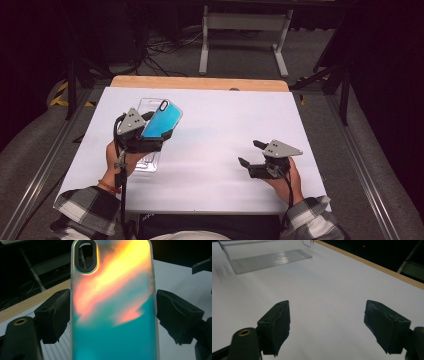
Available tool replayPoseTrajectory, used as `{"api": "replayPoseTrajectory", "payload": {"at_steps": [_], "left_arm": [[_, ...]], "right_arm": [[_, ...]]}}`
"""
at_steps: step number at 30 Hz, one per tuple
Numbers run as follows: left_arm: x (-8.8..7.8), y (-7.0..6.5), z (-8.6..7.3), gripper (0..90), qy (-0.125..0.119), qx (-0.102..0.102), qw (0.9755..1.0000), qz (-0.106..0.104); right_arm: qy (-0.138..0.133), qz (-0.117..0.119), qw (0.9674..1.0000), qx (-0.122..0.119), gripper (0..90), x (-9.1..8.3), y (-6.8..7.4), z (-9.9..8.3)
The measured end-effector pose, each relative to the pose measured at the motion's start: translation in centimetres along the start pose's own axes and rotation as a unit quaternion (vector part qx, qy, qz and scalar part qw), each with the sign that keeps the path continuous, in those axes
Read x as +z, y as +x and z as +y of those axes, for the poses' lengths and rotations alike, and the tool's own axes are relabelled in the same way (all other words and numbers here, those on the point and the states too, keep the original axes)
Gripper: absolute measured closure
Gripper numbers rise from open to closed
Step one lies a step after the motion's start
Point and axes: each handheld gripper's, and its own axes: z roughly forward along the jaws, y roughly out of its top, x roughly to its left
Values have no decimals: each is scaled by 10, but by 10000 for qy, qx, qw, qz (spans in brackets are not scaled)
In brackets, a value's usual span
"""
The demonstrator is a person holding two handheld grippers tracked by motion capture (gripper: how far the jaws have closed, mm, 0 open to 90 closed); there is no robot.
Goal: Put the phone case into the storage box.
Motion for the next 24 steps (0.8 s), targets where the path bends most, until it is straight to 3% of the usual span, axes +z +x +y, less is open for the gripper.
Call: {"api": "replayPoseTrajectory", "payload": {"at_steps": [8, 11, 12, 17, 22, 24], "left_arm": [[-1, -6, -7, 171, -148, -41, 9998, 141], [-1, -10, -9, 170, -212, -31, 9997, 122], [-2, -13, -10, 170, -283, -48, 9995, 140], [-4, -20, -11, 171, -403, -64, 9990, 182], [-1, -30, -13, 171, -409, 9, 9991, 148], [0, -34, -13, 171, -428, 33, 9989, 163]], "right_arm": [[-506, 380, 9977, 255, 283, 13, 8, 29], [-653, 571, 9956, 347, 288, 20, 15, 43], [-782, 711, 9936, 404, 299, 26, 20, 51], [-929, 919, 9905, 427, 314, 38, 32, 68], [-1108, 907, 9883, 521, 313, 48, 44, 82], [-1203, 962, 9860, 641, 315, 53, 50, 90]]}}
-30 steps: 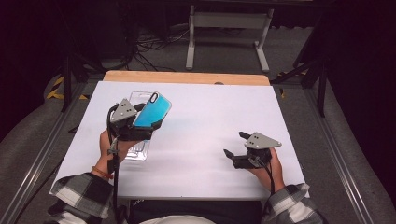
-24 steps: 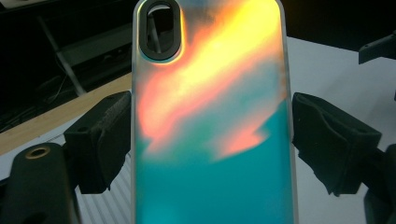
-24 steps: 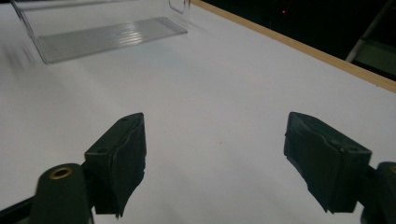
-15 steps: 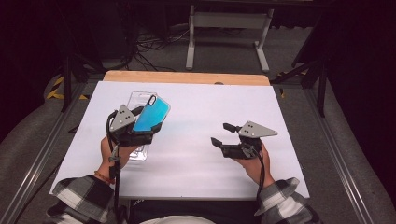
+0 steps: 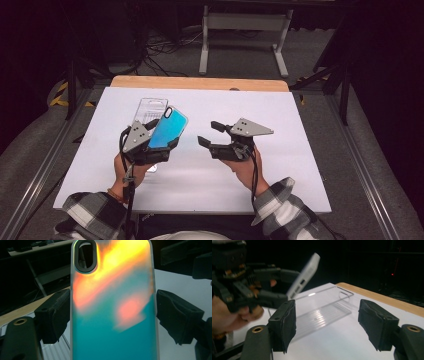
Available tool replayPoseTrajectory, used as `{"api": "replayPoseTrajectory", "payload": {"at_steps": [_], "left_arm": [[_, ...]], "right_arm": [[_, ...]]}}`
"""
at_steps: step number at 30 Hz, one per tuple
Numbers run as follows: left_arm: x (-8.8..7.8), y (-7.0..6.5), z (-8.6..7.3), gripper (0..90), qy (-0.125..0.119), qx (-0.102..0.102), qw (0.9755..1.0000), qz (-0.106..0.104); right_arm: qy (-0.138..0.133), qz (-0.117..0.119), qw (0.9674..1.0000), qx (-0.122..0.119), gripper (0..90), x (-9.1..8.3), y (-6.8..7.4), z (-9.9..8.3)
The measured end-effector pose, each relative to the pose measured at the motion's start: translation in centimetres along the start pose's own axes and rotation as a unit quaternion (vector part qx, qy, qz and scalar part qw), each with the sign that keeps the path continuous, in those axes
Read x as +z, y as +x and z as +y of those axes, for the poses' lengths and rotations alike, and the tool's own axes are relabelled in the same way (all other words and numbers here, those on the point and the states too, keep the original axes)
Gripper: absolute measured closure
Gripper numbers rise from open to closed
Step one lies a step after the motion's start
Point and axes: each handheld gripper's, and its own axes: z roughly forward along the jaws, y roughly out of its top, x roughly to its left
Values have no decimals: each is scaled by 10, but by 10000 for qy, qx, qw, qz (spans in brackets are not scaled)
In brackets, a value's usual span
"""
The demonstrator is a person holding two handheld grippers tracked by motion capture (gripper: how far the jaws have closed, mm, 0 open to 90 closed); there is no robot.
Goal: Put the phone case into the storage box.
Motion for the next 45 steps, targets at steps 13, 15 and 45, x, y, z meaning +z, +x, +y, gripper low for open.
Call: {"api": "replayPoseTrajectory", "payload": {"at_steps": [13, 15, 45], "left_arm": [[2, -12, -1, 170, -118, 77, 9999, 86], [3, -13, -2, 170, -110, 72, 9999, 90], [18, -34, -16, 167, -53, 35, 9982, 592]], "right_arm": [[71, 143, 9993, 338, 382, 37, 10, 18], [81, 235, 9989, 406, 407, 41, 9, 18], [148, 577, 9970, 492, 805, 48, 19, 17]]}}
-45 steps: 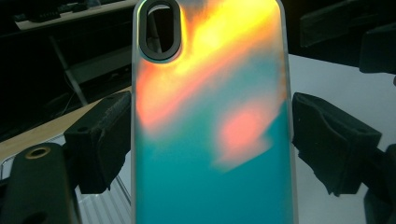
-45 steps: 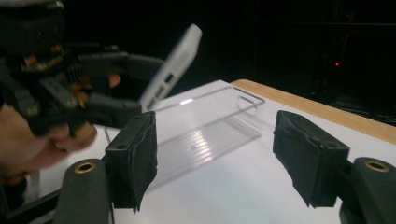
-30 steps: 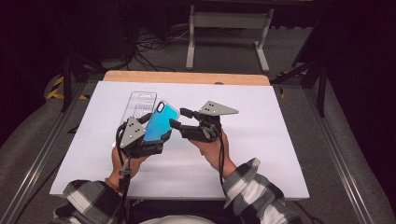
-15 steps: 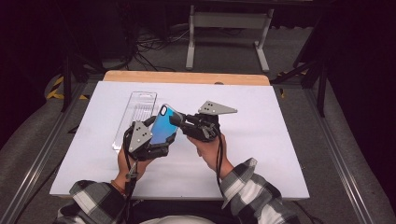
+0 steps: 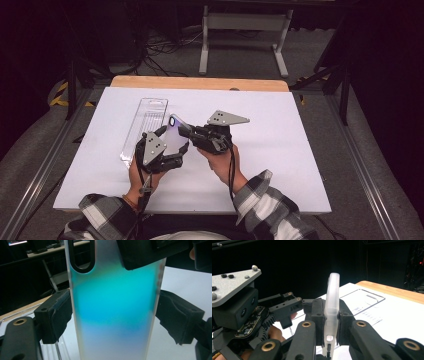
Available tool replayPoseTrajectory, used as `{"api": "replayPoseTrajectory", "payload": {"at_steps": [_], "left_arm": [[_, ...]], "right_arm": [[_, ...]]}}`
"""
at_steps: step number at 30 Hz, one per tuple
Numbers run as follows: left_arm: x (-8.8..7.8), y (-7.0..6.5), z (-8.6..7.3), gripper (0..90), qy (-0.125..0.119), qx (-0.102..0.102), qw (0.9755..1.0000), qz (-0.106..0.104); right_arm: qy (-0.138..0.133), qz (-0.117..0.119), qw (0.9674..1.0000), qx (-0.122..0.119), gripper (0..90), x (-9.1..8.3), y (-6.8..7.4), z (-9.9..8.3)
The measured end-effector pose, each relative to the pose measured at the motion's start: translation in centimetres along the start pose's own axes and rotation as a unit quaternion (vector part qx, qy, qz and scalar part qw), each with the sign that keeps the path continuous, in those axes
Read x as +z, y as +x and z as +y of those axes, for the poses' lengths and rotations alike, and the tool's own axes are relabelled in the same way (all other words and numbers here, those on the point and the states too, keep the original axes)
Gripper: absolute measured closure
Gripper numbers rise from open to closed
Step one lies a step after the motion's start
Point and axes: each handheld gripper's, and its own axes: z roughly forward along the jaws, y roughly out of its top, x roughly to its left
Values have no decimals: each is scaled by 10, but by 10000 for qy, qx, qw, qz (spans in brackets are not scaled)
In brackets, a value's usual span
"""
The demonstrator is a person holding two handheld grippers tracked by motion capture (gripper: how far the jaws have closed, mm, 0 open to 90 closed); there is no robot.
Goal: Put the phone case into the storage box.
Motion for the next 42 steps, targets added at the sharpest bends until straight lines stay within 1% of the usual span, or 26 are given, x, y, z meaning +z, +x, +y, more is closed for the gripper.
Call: {"api": "replayPoseTrajectory", "payload": {"at_steps": [2, 6, 10, 11, 14, 15, 16, 17, 20, 23, 25, 26, 27, 29, 30, 31, 33, 36, 37, 40, 41, 42], "left_arm": [[0, -1, -1, 166, -20, -22, 10000, 17], [0, -1, -1, 164, -38, 59, 10000, 30], [0, 0, -2, 152, -16, 58, 10000, -65], [-1, 1, -2, 152, -17, 26, 10000, -91], [-2, 4, -1, 132, -13, 54, 9999, -97], [-3, 5, -1, 127, -19, 13, 9999, -145], [-4, 8, -1, 133, 11, 37, 9997, -223], [-5, 10, -1, 135, 21, 40, 9997, -237], [-7, 16, 0, 96, 17, -48, 9996, -267], [-12, 24, 0, 81, 5, -125, 9994, -317], [-16, 30, 0, 72, 9, -132, 9994, -326], [-17, 33, -1, 72, 11, -145, 9992, -366], [-19, 38, -2, 69, 41, -189, 9987, -471], [-21, 44, -4, 65, 88, -222, 9984, -511], [-22, 46, -5, 65, 110, -251, 9979, -586], [-23, 48, -6, 64, 135, -253, 9977, -608], [-28, 53, -8, 63, 116, -183, 9974, -691], [-31, 56, -10, 62, 111, -130, 9971, -736], [-35, 60, -12, 60, 123, -133, 9960, -871], [-38, 63, -15, 54, 144, -129, 9961, -857], [-40, 64, -17, 54, 122, -147, 9955, -932], [-43, 68, -19, 63, 149, -183, 9947, -1004]], "right_arm": [[35, -2, 10000, -36, 805, 0, 1, 1], [83, 17, 9999, -111, 806, -1, 1, 2], [165, 15, 9996, -239, 806, -3, 0, 5], [165, 15, 9996, -239, 806, -3, 0, 5], [201, 7, 9994, -292, 806, -4, -1, 7], [224, 2, 9992, -324, 807, -4, -1, 8], [241, 3, 9991, -358, 807, -5, -2, 8], [254, 2, 9989, -385, 807, -5, -2, 9], [255, 20, 9987, -440, 807, -8, -4, 11], [222, 67, 9985, -506, 807, -11, -6, 13], [229, 82, 9980, -581, 807, -13, -7, 14], [229, 82, 9980, -581, 807, -13, -7, 14], [236, 72, 9978, -608, 807, -13, -7, 15], [236, 100, 9975, -664, 807, -14, -8, 15], [242, 106, 9973, -685, 807, -14, -8, 16], [244, 112, 9972, -700, 807, -14, -8, 16], [261, 115, 9969, -727, 807, -15, -8, 16], [300, 96, 9964, -791, 807, -15, -7, 16], [305, 96, 9963, -803, 807, -15, -7, 16], [319, 89, 9961, -820, 806, -15, -8, 16], [327, 87, 9959, -839, 807, -15, -8, 15], [342, 75, 9955, -884, 807, -16, -9, 15]]}}
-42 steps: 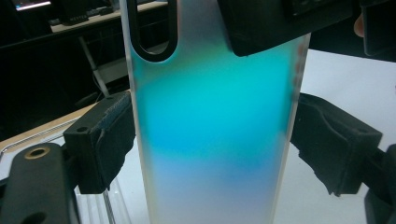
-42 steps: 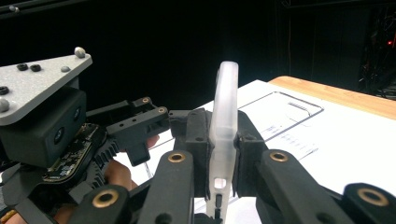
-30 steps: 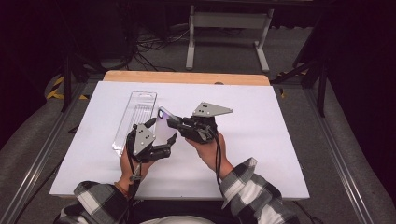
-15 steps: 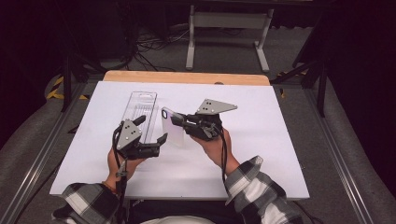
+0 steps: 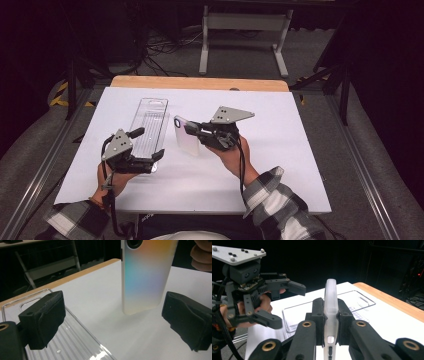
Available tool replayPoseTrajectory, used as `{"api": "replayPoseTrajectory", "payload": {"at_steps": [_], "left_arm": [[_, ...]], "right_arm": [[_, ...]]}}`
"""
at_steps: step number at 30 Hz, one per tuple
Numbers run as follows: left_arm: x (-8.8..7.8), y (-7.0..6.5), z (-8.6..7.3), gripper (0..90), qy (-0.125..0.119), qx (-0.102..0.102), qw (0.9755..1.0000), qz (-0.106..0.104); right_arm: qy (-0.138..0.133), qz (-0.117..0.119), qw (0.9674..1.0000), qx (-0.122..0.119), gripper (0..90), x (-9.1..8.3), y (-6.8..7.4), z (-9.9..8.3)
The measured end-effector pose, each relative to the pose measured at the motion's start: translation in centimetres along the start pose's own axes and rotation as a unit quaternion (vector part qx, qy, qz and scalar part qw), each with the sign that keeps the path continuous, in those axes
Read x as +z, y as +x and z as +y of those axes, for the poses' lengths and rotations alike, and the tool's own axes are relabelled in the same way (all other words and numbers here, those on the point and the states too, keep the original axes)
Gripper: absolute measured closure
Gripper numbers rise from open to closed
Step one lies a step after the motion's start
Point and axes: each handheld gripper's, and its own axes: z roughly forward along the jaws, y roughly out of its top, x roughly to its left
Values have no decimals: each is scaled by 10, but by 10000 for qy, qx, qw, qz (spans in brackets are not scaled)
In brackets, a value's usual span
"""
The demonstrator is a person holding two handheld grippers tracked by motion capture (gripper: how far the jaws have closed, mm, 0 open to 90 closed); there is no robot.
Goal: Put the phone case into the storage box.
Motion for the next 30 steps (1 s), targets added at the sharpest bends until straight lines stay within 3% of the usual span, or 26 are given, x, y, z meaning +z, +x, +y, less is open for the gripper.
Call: {"api": "replayPoseTrajectory", "payload": {"at_steps": [5, 9, 17, 23, 30], "left_arm": [[-6, 6, -5, 67, 29, -53, 10000, -44], [-10, 9, -9, 60, 133, 47, 9999, 11], [-21, 14, -18, 52, 2, 138, 9999, -87], [-27, 13, -25, 53, -1, 276, 9996, 60], [-31, 14, -32, 53, -4, 200, 9998, 94]], "right_arm": [[22, -34, 10000, -19, 807, -1, -3, -1], [22, -45, 10000, -55, 807, 0, -5, 0], [40, -43, 9999, -134, 807, 6, -12, 0], [53, -38, 9998, -208, 807, 12, -18, 2], [0, -10, 9996, -269, 807, 24, -29, 8]]}}
